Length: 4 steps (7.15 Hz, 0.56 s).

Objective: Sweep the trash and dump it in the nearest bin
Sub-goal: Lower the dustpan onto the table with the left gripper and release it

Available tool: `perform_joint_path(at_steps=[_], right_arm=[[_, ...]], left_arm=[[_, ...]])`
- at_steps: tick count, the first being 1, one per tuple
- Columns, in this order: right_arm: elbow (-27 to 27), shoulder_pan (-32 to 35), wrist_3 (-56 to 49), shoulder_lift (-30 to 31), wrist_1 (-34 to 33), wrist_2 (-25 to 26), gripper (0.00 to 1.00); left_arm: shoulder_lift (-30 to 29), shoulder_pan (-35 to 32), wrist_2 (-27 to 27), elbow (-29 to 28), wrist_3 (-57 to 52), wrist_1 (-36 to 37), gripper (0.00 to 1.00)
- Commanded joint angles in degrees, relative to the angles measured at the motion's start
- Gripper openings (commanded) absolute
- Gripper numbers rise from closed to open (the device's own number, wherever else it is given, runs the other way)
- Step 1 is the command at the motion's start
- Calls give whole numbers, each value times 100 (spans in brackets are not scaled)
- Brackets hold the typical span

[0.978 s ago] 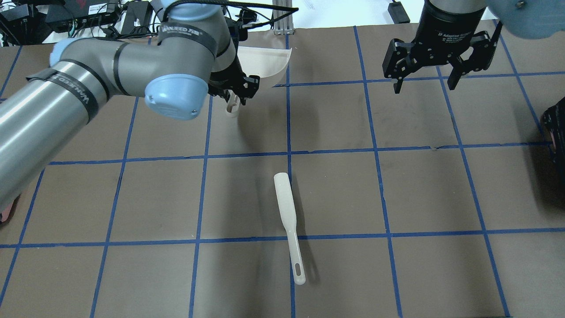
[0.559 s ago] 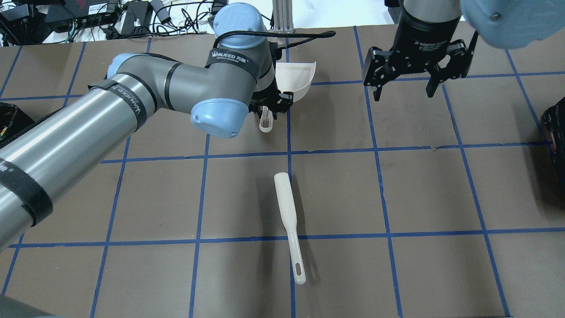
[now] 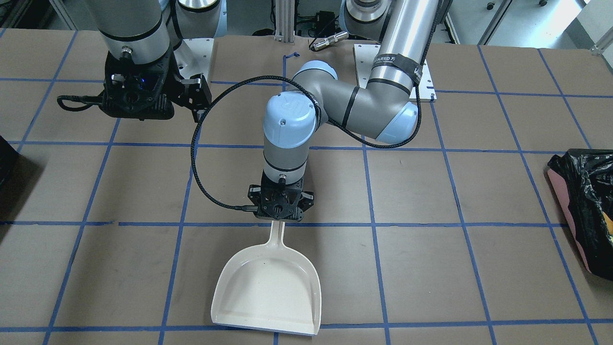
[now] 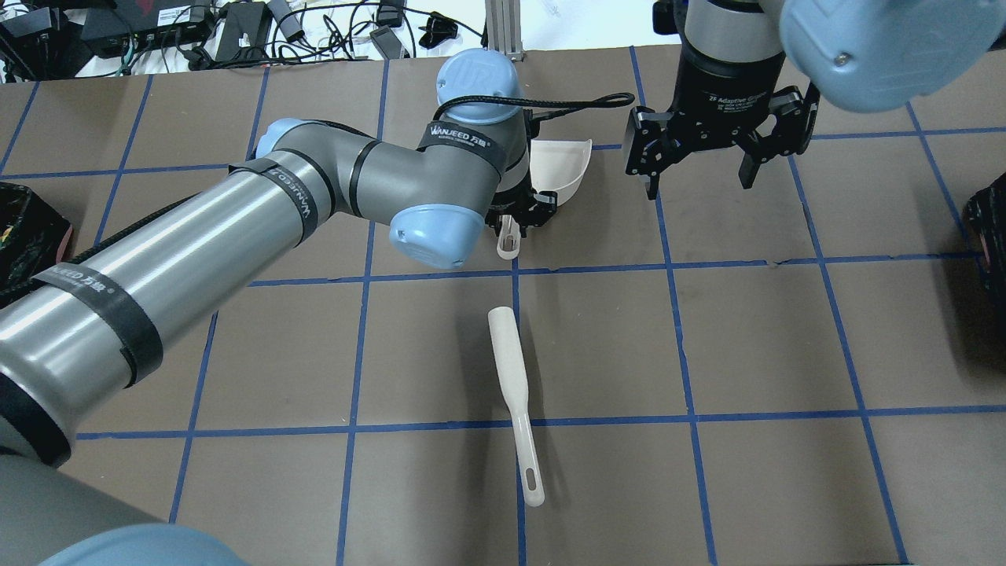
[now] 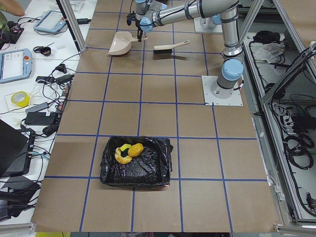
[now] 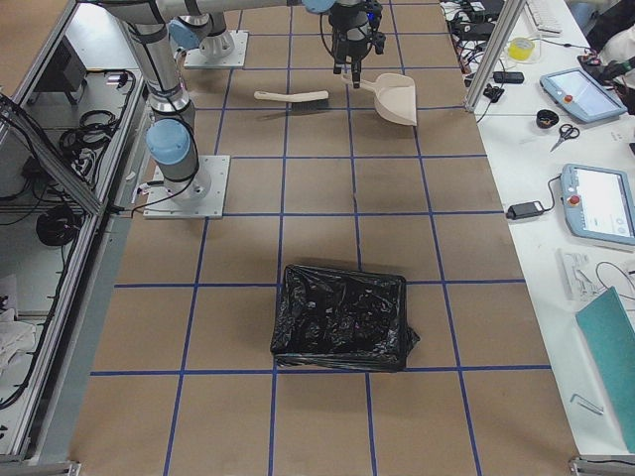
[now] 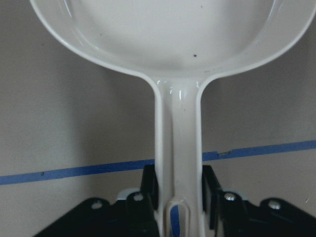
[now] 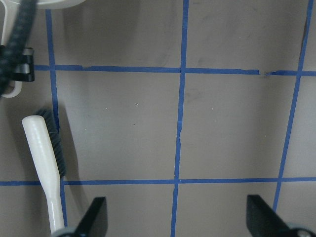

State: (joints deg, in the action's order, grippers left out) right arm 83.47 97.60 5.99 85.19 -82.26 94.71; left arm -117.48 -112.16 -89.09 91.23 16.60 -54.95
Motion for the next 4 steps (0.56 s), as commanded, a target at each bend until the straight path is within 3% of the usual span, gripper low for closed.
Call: perform_joint_path(at_steps=[1, 4], right_arm=[[2, -22, -1, -20, -26, 267, 100], [2, -48, 8, -38, -70, 207, 100]], left_arm=[[-82, -86, 5, 9, 124, 11, 0], [-83, -148, 190, 18, 168, 2, 0]])
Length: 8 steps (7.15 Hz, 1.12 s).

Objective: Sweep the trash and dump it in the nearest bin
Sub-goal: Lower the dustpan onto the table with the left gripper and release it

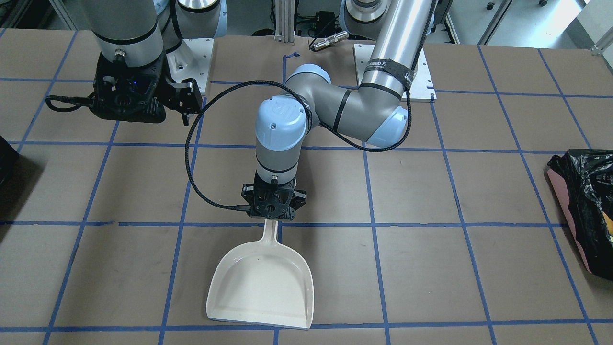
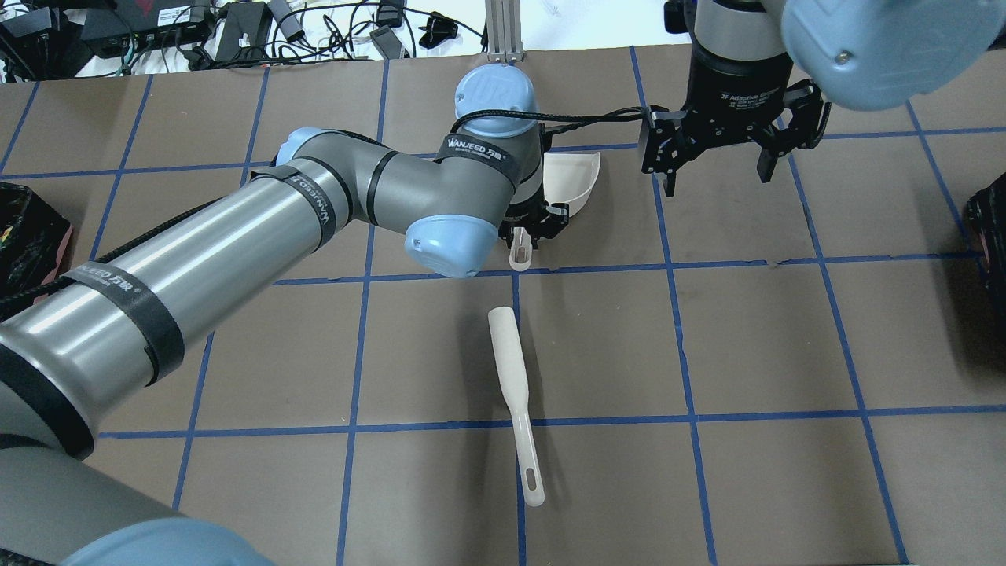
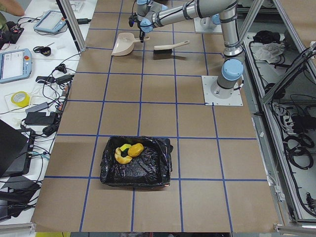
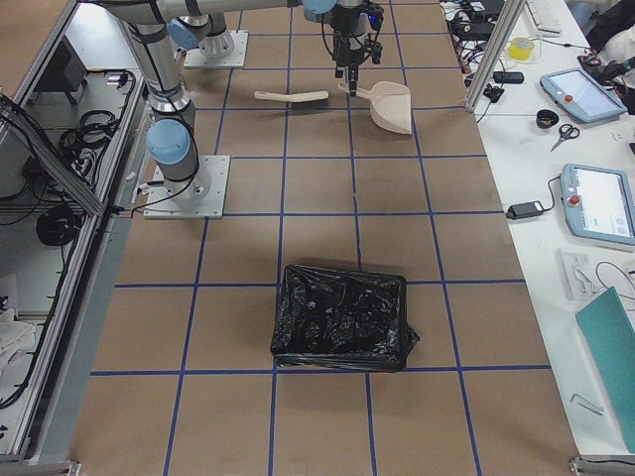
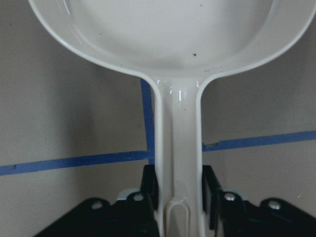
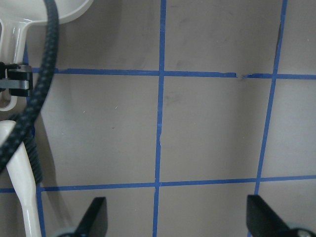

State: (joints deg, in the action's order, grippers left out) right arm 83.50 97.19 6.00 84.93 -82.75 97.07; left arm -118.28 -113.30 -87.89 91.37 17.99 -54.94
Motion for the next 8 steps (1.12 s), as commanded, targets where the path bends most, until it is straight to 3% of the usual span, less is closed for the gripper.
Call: perform_joint_path(at_steps=[1, 2, 3, 4, 5, 8], right_arm=[[0, -7, 15, -12, -22, -39, 100], [0, -7, 7, -12, -4, 5, 100], [0, -7, -11, -12, 48, 31, 100], [9, -24, -11, -12, 40, 32, 100], [0, -25, -11, -12, 40, 23, 100], [9, -7, -11, -12, 40, 14, 100]], left_arm=[[6, -77, 61, 82, 124, 1, 0], [15, -78, 44, 196, 125, 9, 0], [50, -87, 44, 215, 125, 10, 11], [137, -78, 52, 215, 134, 10, 67], [208, -69, 61, 180, 134, -17, 100], [462, 367, 52, 109, 21, -192, 100]])
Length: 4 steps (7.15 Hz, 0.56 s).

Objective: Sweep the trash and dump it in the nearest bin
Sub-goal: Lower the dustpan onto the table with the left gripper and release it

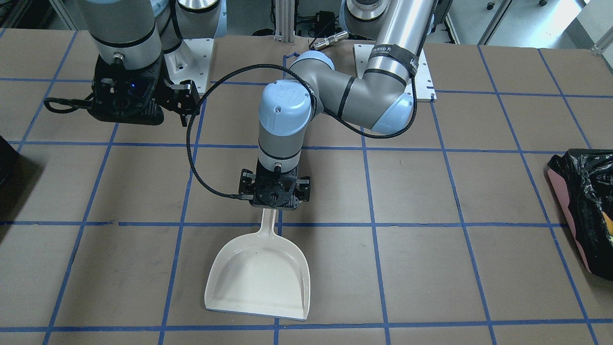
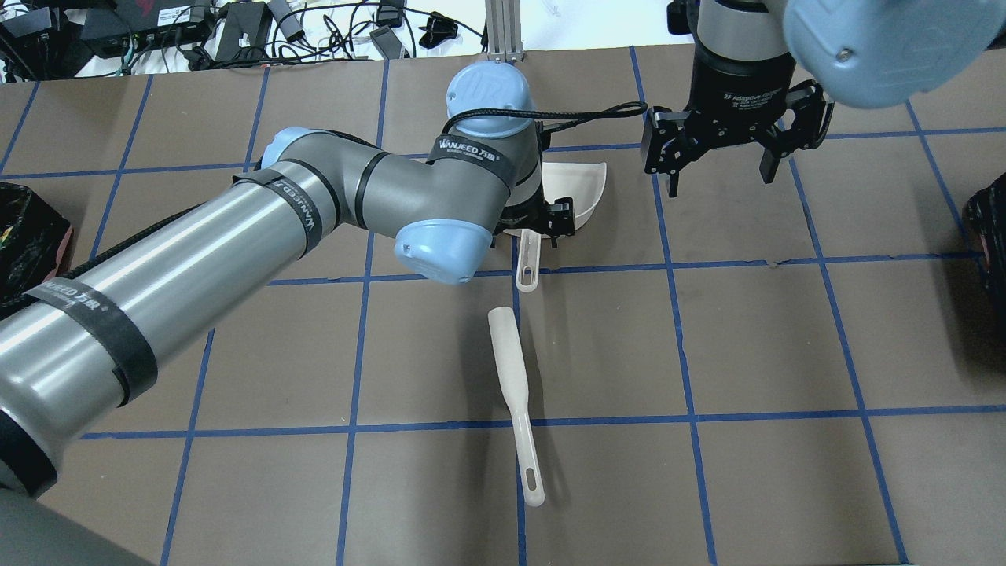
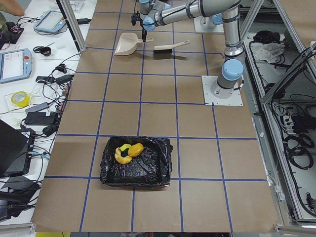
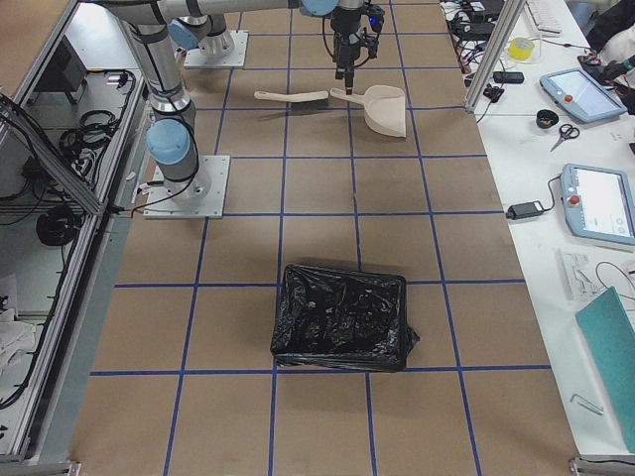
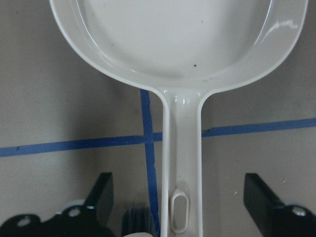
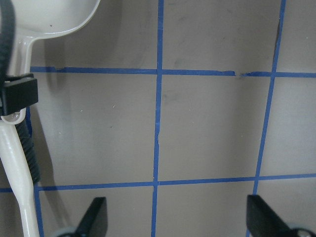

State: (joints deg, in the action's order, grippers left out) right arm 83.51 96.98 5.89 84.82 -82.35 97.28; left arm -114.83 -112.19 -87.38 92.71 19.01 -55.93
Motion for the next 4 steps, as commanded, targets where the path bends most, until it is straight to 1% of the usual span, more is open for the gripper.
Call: perform_joint_path(at_steps=[1, 2, 3, 4], right_arm=[[-2, -3, 17, 9, 17, -16, 100], [-2, -4, 52, 9, 35, -77, 100], [-2, -4, 9, 35, 44, -103, 100], [-2, -4, -209, 52, 9, -304, 100]], left_arm=[[284, 468, 2, -42, -238, -189, 100], [477, 722, 2, -156, -309, -547, 100], [661, 1125, 10, -418, -710, -1003, 100], [872, 1538, 28, -673, -1219, -1564, 100]])
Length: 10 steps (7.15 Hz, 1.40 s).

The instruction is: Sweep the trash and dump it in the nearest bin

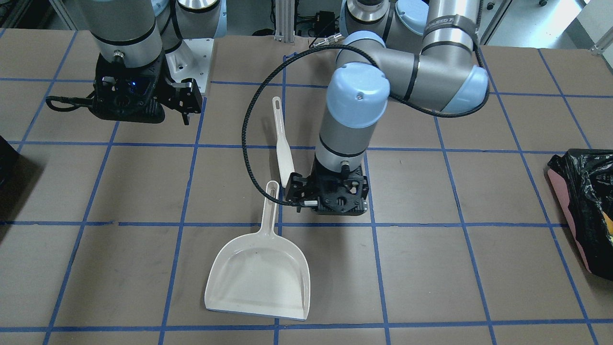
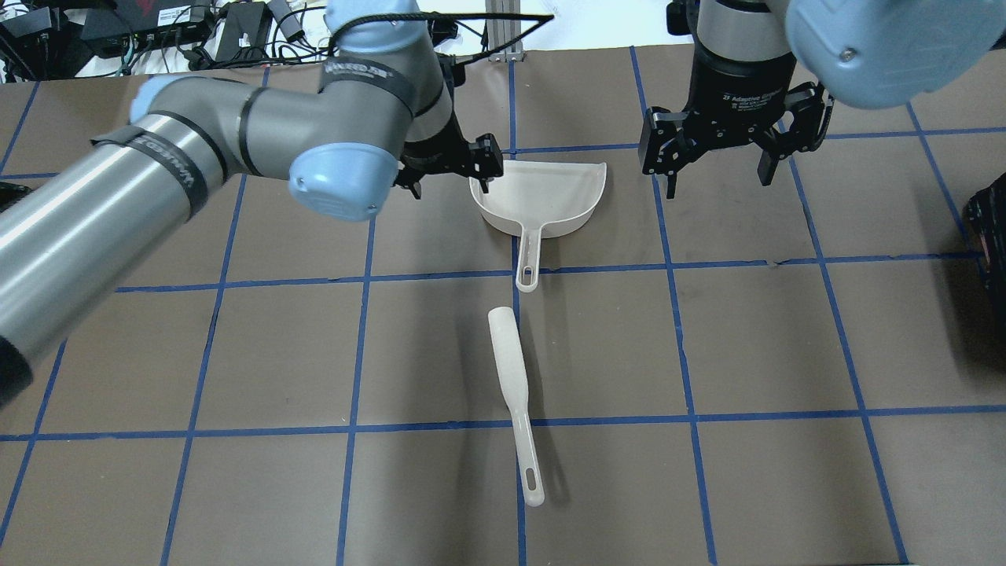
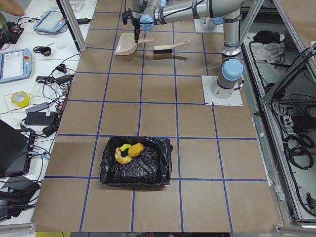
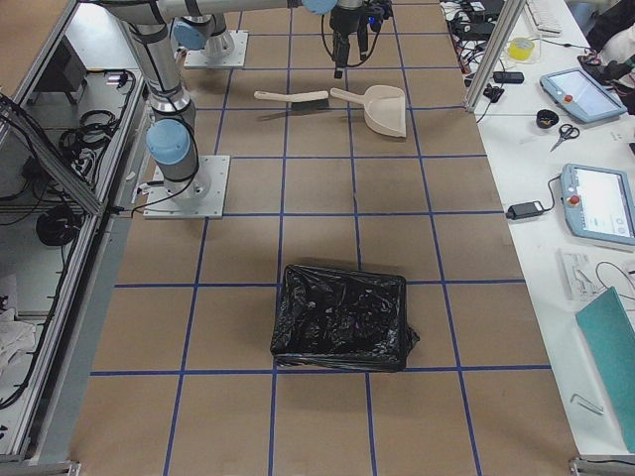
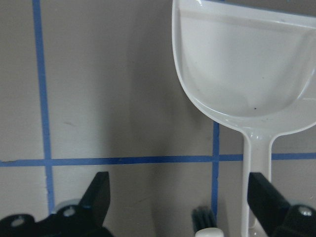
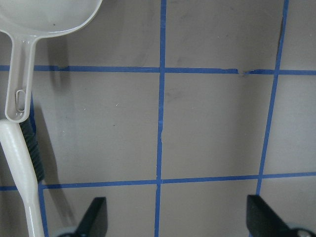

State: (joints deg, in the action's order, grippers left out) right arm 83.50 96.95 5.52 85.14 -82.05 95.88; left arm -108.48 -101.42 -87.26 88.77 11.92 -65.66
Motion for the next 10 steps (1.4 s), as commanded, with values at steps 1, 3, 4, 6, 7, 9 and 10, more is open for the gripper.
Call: perform_joint_path(at_steps=[1, 3, 4, 6, 7, 9, 10], right_arm=[[-9, -9, -383, 21, -22, -157, 100], [-9, -9, -411, 29, -22, -201, 100], [-9, -9, -411, 29, -30, -218, 100], [0, -9, -411, 29, -65, -367, 100], [0, -9, -420, 29, -66, -385, 100], [0, -9, -411, 29, -74, -386, 100], [0, -18, -420, 21, -92, -386, 100]], left_arm=[[405, 926, 25, -395, -803, -754, 100], [757, 1561, -10, -422, -1469, -1008, 100], [932, 1738, -62, -327, -1517, -1089, 100], [1083, 1783, -80, -64, -1518, -1159, 100], [1223, 1757, -115, 51, -1518, -1412, 100], [1268, 1757, -115, 70, -1526, -1667, 100], [1338, 1713, -107, 61, -1526, -1870, 100]])
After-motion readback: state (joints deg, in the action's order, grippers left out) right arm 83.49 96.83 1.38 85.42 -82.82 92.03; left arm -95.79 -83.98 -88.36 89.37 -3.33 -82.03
